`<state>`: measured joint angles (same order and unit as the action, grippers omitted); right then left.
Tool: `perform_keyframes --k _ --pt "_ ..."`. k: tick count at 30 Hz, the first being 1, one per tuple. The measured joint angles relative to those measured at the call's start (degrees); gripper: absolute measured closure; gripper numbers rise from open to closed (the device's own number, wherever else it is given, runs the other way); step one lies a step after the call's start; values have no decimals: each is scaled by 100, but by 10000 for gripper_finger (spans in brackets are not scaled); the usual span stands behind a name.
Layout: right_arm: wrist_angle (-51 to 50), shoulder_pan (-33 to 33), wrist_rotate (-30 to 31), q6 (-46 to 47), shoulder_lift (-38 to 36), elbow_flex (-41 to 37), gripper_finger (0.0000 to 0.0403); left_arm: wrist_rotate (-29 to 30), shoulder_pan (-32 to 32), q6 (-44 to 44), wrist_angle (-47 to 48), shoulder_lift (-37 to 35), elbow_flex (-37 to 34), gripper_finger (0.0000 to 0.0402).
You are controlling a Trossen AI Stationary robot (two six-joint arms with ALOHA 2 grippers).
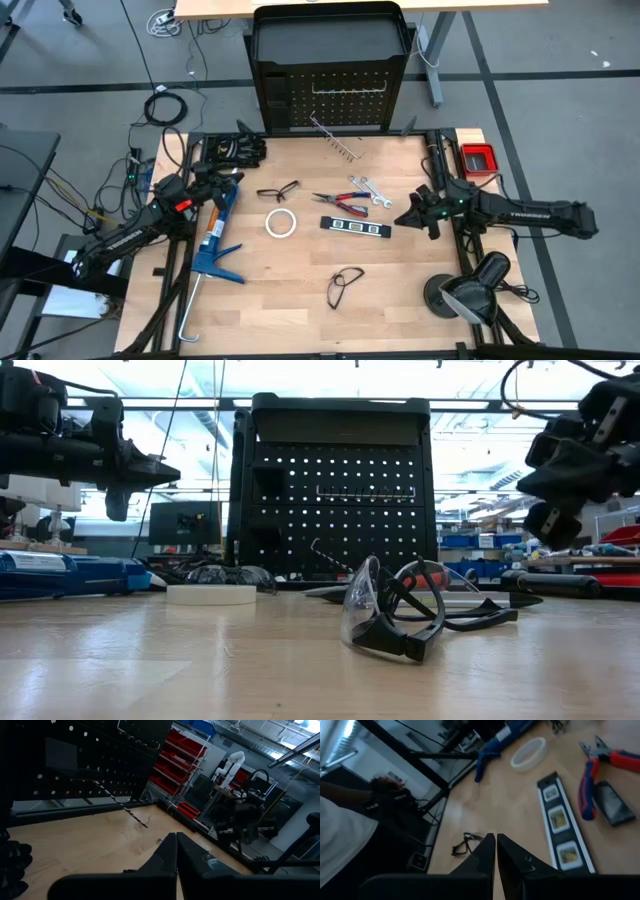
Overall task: Hang tools onto peg board
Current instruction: Return to Home Position
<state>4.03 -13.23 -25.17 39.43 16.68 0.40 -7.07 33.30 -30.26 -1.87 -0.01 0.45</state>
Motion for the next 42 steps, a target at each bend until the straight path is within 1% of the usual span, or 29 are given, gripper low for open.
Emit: perform_keyframes --k 15,20,42 --pt "20 -1 -5 2 -1667 -1 376 3 0 0 0 0 0 396" --pt "260 0 -22 -1 -1622 -2 376 7 1 -1 2 0 -2 396" --pt "323 0 -26 -1 -1599 -2 376 3 0 -2 -160 4 -2 396"
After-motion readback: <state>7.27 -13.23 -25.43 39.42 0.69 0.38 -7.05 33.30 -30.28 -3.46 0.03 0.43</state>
